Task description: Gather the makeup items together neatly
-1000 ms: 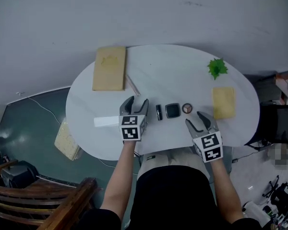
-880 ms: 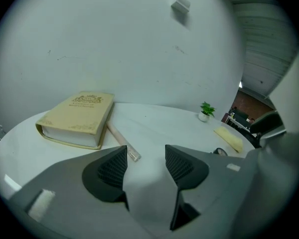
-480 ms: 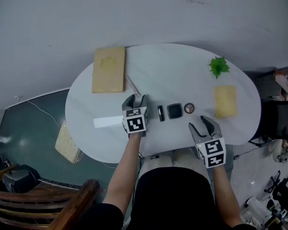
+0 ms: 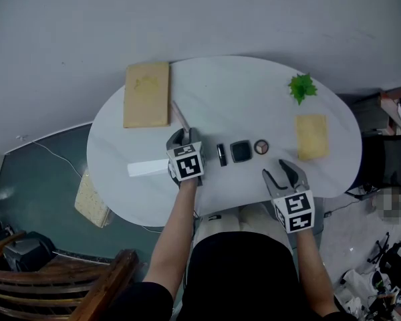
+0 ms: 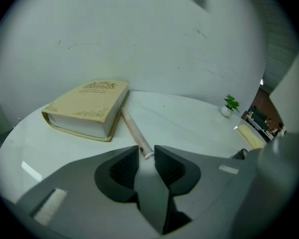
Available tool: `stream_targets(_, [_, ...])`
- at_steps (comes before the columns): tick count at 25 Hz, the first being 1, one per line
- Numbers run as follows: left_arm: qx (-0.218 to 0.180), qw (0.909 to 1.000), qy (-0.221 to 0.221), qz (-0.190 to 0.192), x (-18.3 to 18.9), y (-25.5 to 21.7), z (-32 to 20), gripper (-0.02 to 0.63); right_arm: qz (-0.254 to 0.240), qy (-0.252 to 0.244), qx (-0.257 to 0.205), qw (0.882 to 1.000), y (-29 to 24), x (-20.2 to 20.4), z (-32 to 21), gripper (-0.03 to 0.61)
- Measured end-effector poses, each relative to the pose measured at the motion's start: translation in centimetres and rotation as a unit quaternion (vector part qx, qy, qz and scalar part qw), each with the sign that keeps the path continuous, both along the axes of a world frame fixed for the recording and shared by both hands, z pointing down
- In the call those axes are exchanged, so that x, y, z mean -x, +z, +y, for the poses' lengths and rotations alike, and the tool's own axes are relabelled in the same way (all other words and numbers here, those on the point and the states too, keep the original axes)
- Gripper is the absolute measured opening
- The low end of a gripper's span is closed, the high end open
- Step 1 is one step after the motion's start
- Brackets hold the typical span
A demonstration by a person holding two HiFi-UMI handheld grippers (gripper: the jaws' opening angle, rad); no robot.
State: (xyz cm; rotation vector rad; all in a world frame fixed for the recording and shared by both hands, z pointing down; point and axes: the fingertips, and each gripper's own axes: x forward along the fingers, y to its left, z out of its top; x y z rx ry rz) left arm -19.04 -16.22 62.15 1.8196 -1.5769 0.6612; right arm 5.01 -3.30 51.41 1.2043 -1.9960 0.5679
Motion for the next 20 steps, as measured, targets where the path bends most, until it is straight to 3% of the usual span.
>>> stream_targets(20, [0.001, 1.0000, 0.001, 0.007, 0.0, -1.0, 2.5, 0.064, -0.013, -0.026, -0.003, 1.000, 0.2, 1.3, 0.6, 0.222])
